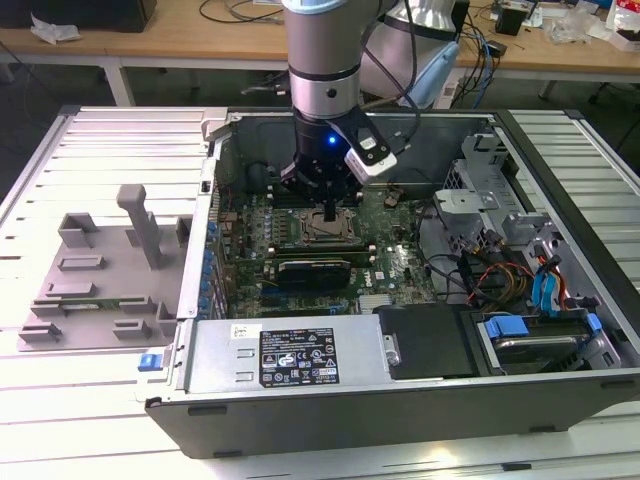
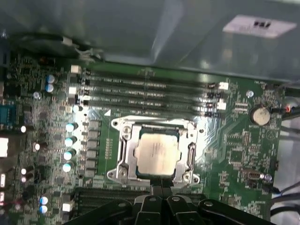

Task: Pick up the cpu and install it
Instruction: 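Install the second cpu locking lever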

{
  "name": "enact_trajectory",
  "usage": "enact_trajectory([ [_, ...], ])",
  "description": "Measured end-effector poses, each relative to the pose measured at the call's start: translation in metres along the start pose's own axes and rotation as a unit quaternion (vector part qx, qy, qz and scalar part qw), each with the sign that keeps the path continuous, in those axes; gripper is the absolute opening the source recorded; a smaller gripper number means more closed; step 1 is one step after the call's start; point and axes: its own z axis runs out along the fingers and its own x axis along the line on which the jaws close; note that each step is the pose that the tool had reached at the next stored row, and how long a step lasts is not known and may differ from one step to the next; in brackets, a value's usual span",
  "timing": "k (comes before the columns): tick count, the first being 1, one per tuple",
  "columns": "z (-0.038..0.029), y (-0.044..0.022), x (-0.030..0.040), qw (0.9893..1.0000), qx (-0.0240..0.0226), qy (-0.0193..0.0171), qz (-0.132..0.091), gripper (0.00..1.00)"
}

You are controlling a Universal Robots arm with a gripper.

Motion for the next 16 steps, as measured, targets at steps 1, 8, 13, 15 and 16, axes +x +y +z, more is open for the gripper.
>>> enact_trajectory([
  [1, 0.0001, -0.0024, 0.0002, 1.0, -0.0001, 0.0, 0.0, 0.11],
  [8, 0.0007, -0.0188, 0.0018, 1.0, -0.001, -0.0001, 0.0, 0.11],
  [13, 0.0015, -0.019, 0.0012, 0.9993, -0.0044, 0.0375, -0.001, 0.11],
  [15, 0.0019, -0.0191, 0.0011, 0.9993, -0.0047, 0.0382, -0.001, 0.11],
  [16, 0.0031, -0.02, 0.0012, 0.9993, -0.0047, 0.0382, -0.001, 0.11],
])
